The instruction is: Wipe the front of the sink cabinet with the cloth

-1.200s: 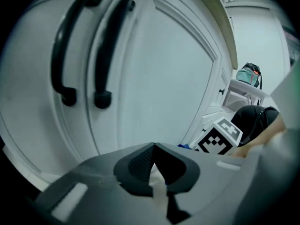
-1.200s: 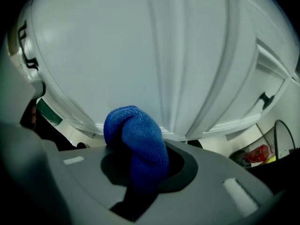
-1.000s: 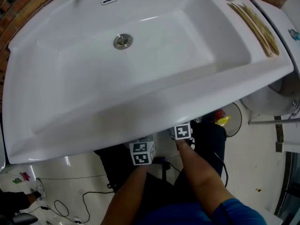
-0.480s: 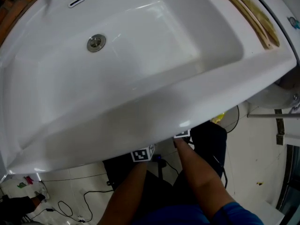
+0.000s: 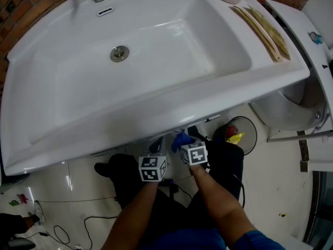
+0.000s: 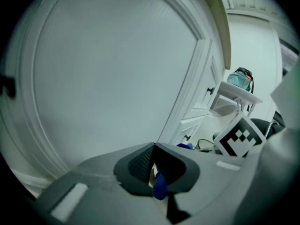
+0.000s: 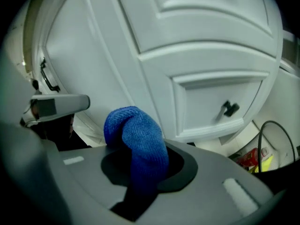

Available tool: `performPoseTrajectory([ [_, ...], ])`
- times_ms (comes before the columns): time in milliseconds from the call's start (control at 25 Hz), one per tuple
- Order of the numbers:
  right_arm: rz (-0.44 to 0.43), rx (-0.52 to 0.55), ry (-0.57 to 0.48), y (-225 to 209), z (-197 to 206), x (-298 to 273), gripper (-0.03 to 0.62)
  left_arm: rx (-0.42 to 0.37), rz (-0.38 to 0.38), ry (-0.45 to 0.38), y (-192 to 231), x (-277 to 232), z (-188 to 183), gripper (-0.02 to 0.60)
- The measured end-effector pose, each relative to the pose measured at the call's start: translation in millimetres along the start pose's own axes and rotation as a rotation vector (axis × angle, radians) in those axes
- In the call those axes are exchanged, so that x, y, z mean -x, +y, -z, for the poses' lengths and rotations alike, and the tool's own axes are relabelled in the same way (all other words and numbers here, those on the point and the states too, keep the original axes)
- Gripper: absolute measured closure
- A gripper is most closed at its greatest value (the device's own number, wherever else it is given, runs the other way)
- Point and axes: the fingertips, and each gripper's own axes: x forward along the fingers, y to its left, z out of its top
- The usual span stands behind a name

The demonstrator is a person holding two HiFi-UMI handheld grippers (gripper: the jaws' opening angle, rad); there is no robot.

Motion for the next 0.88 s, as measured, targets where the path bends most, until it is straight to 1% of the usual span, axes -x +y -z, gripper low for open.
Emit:
performPoseTrajectory([
  [120, -0.03, 0.086, -0.183, 23.8, -53.7, 40.8, 0.516, -0.077, 0.029, -0.125, -17.2, 22.0, -45.0, 0.581],
  [200, -0.06, 0.117, -0.293, 43.9, -81.6, 77.5, 0.517, -0.102, 0.034, -0.201, -25.8, 42.7, -71.4, 0.581],
  [360, -0.13, 0.121, -0.474, 91.3, -115.8, 173.4, 0.519, -0.144, 0.039, -0.298, -45.1, 104.4, -115.5, 0.581],
  [480, -0.124, 0.172, -0.625, 121.0, -141.6, 252.2, 0.519, -0.178, 0.052, -0.38, -65.2, 166.8, -151.0, 0.581],
  [600, -0.106, 0.218, -0.759, 147.0, -150.2, 324.0, 0.519, -0.191, 0.031, -0.451, -87.0, 234.1, -167.6, 0.581],
  [680, -0.094, 0.259, -0.814, 164.1, -146.7, 358.8, 0.517, -0.215, -0.003, -0.484, -102.5, 273.6, -168.9, 0.58],
  [800, -0.074, 0.323, -0.867, 184.7, -133.0, 392.8, 0.517, -0.283, -0.07, -0.512, -122.3, 313.9, -166.6, 0.581],
  [880, -0.049, 0.361, -0.867, 193.5, -118.8, 404.6, 0.517, -0.297, -0.106, -0.506, -128.2, 325.3, -163.6, 0.582],
])
